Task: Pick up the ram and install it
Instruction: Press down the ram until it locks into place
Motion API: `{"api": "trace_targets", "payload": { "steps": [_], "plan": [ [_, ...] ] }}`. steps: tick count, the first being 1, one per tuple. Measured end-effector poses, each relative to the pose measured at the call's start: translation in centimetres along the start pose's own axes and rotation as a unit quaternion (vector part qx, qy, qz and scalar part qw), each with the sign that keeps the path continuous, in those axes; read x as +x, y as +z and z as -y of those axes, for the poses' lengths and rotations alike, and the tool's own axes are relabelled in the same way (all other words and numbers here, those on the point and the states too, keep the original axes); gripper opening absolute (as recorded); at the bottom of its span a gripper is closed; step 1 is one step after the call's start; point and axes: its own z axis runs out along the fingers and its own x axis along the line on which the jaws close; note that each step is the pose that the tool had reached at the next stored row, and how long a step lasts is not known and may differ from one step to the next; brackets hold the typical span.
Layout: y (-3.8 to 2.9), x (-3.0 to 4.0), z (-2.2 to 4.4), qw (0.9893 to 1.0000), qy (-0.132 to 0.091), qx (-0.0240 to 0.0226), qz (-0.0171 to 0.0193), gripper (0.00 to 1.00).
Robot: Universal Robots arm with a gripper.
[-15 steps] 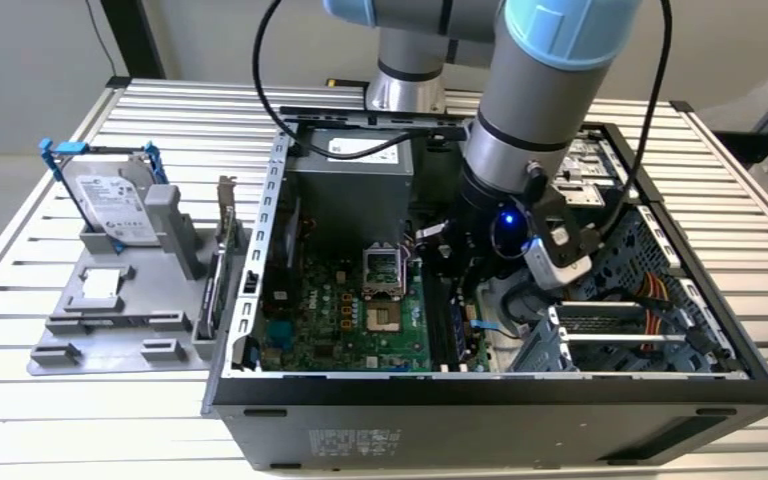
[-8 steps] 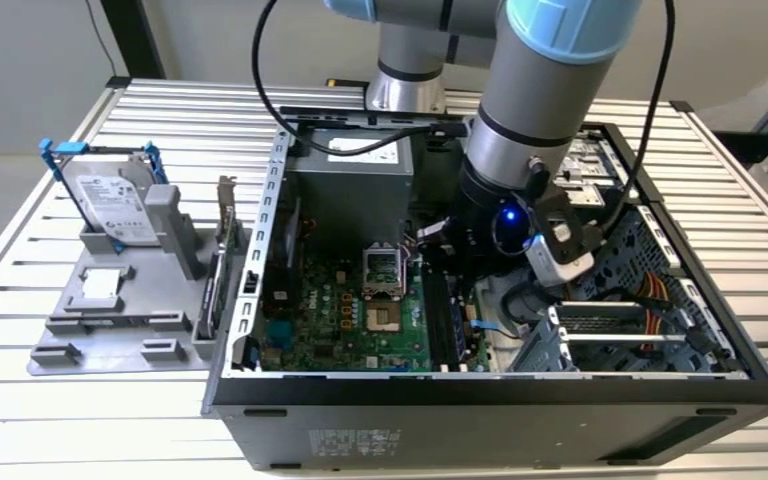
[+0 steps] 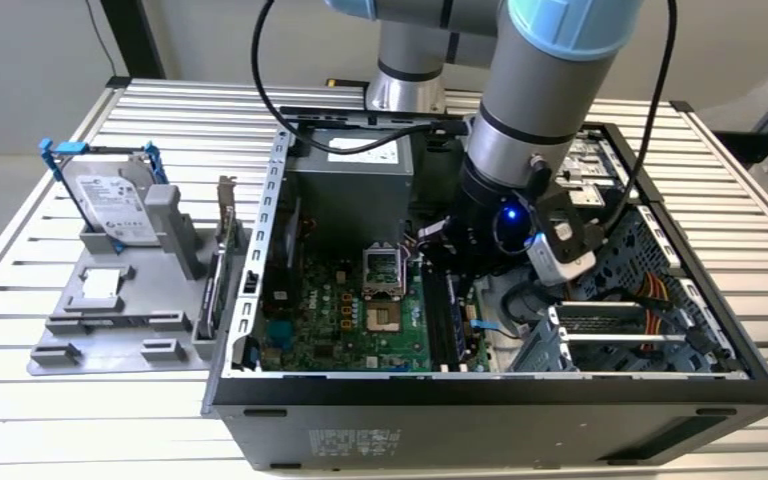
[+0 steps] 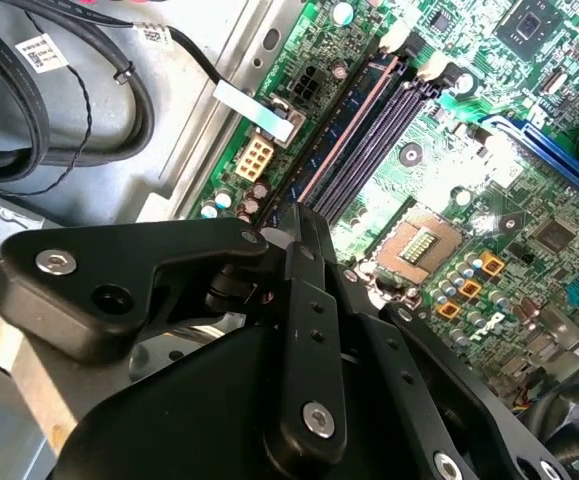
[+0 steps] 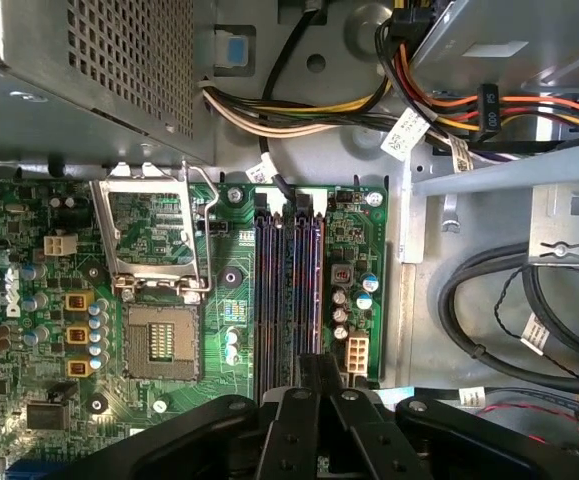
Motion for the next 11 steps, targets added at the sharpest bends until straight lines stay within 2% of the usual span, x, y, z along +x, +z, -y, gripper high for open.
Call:
{"api": "trace_targets", "payload": {
  "steps": [11],
  "plan": [
    [-0.06,0.0,0.02,1.0,-0.004,0.0002,0.0001,0.0]
  ]
}}
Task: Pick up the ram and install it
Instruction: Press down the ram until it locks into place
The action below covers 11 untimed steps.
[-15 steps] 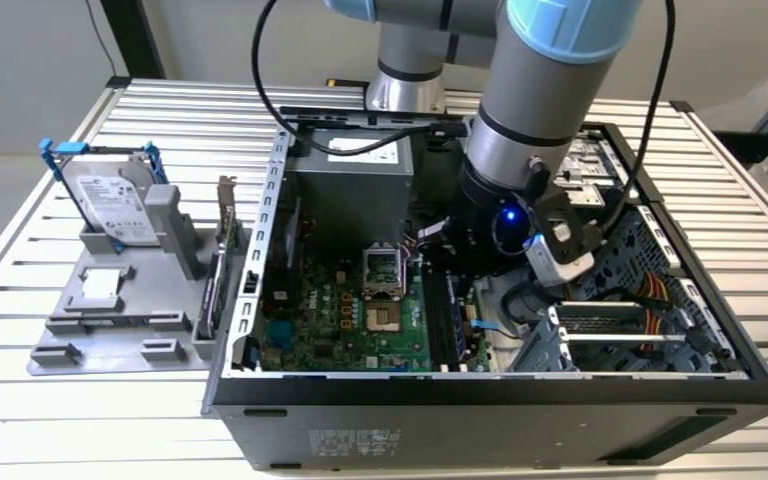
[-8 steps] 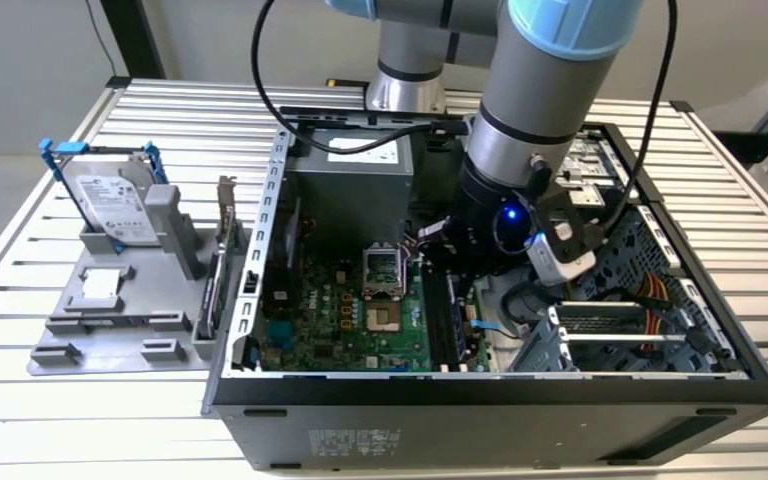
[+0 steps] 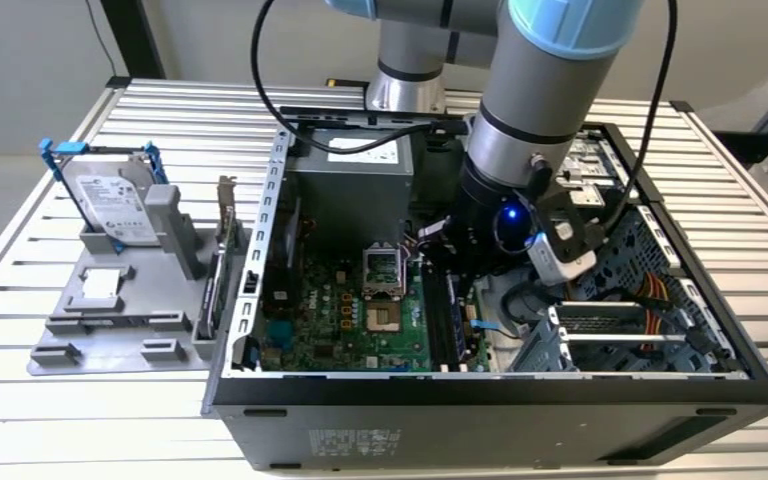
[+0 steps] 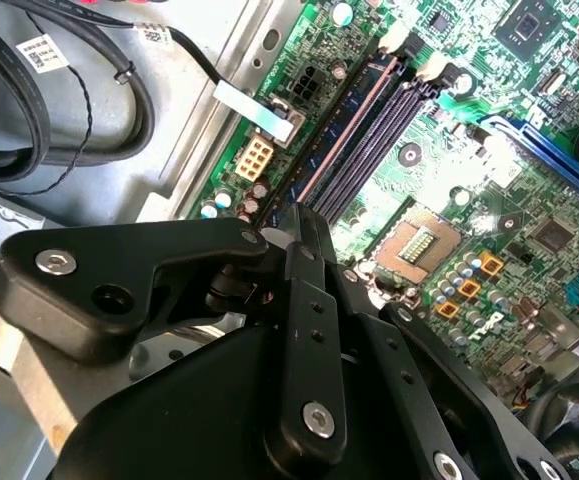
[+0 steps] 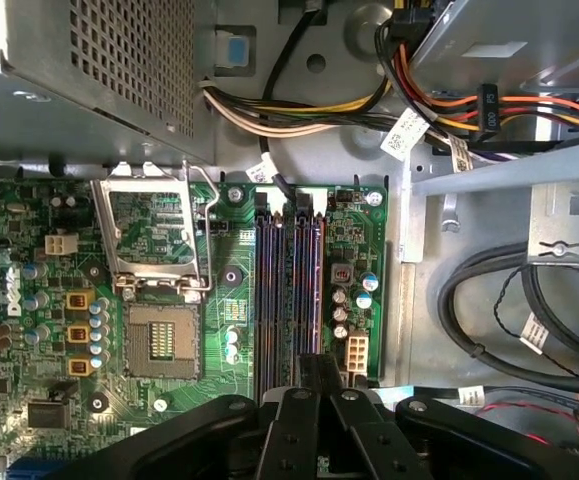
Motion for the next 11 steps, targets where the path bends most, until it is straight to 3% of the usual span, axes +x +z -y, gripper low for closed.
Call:
{"api": "trace_targets", "payload": {
  "steps": [7,11],
  "plan": [
    [0.0,0.0,0.0,0.9992,-0.04,0.0012,0.0012,0.0],
    [0.0,0.0,0.0,0.9971,-0.077,0.0023,0.0024,0.0]
  ]
}}
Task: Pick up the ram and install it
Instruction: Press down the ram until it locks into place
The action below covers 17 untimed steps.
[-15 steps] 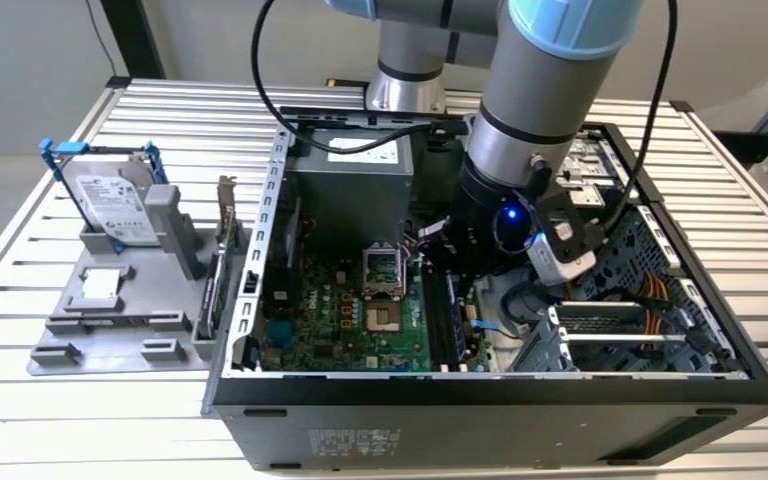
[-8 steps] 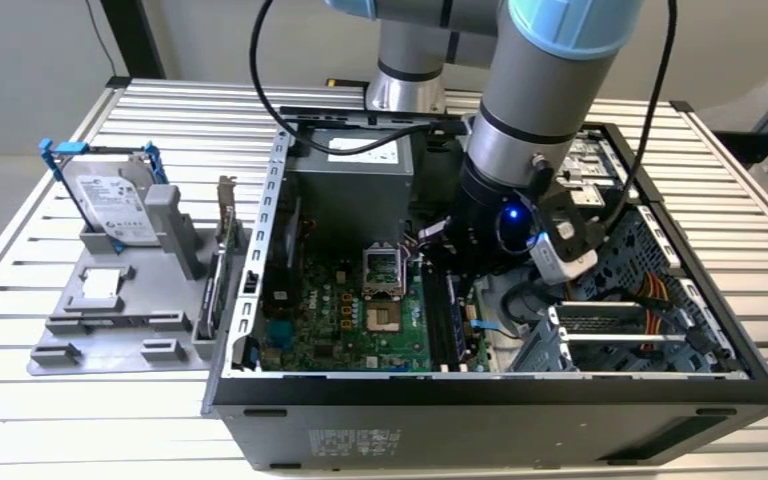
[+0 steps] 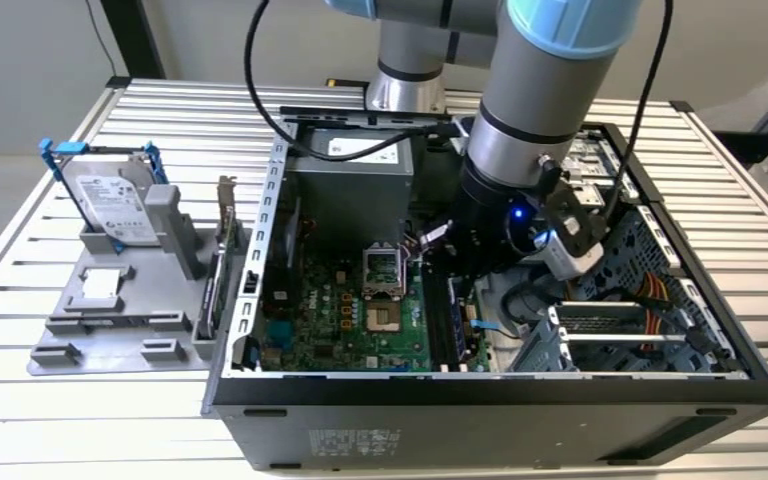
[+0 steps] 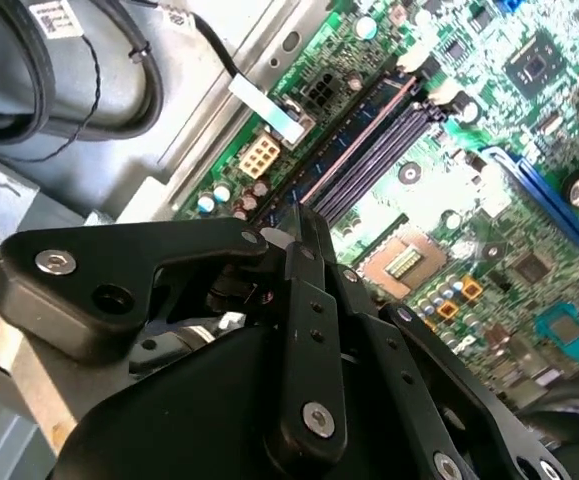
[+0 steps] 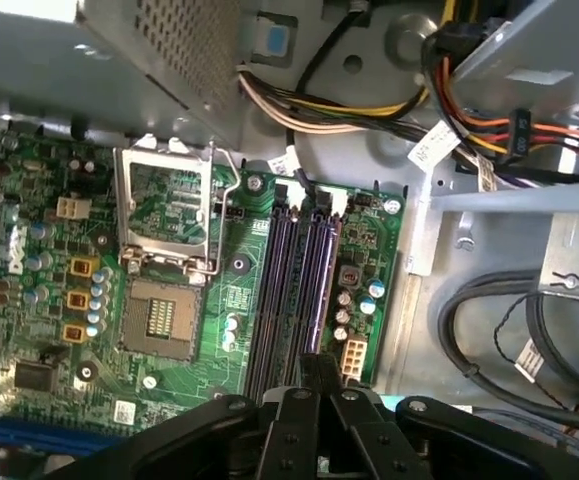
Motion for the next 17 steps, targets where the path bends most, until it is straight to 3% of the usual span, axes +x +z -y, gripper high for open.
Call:
{"api": "trace_targets", "payload": {
  "steps": [8,12,17],
  "plan": [
    [0.0,0.0,0.0,0.9987,-0.051,0.0015,0.0016,0.0],
    [0.0,0.0,0.0,0.9972,-0.075,0.0023,0.0024,0.0],
    [0.0,0.0,0.0,0.9944,-0.106,0.0032,0.0033,0.0]
  ]
}}
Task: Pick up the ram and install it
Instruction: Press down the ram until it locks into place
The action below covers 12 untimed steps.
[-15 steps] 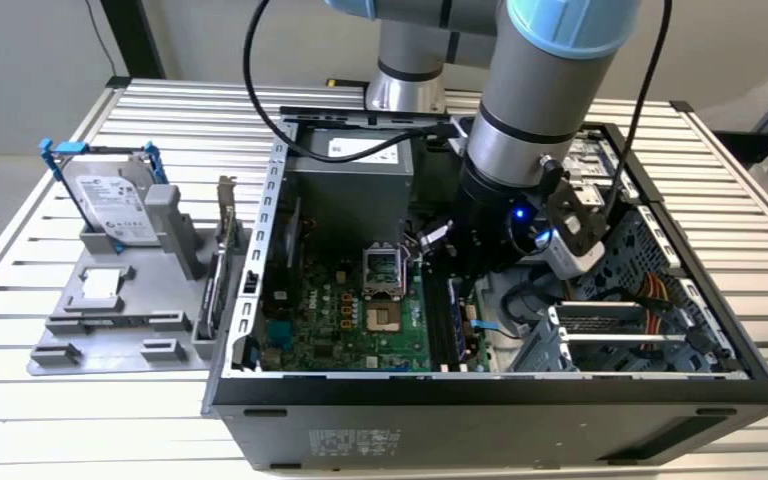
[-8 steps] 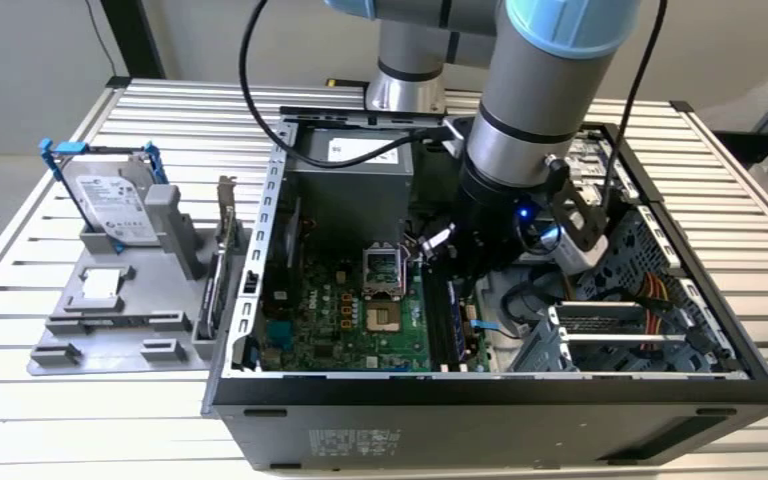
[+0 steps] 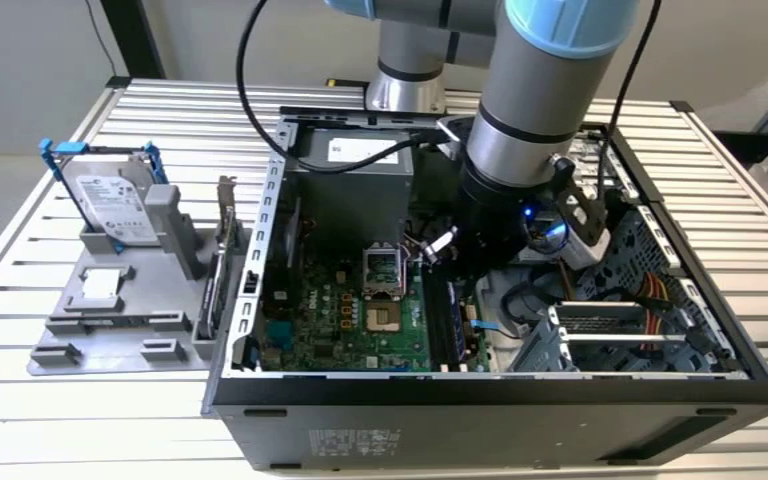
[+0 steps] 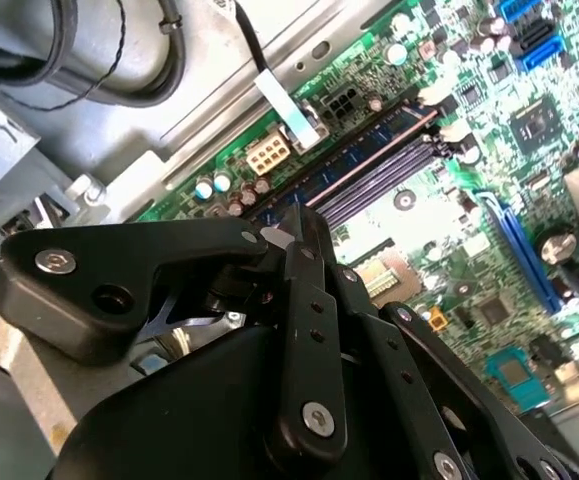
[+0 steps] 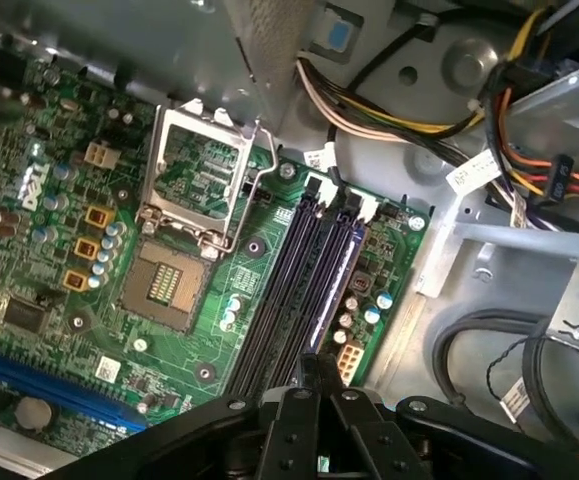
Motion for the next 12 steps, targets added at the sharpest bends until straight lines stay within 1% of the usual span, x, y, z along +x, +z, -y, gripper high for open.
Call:
{"api": "trace_targets", "payload": {
  "steps": [3,6,9,12],
  "plan": [
    [0.0,0.0,0.0,0.9998,-0.019,0.0006,0.0006,0.0],
    [0.0,0.0,0.0,0.9993,-0.037,0.0011,0.0012,0.0],
    [0.0,0.0,0.0,0.9985,-0.055,0.0017,0.0017,0.0],
    [0.0,0.0,0.0,0.9974,-0.072,0.0022,0.0023,0.0]
  ]
}}
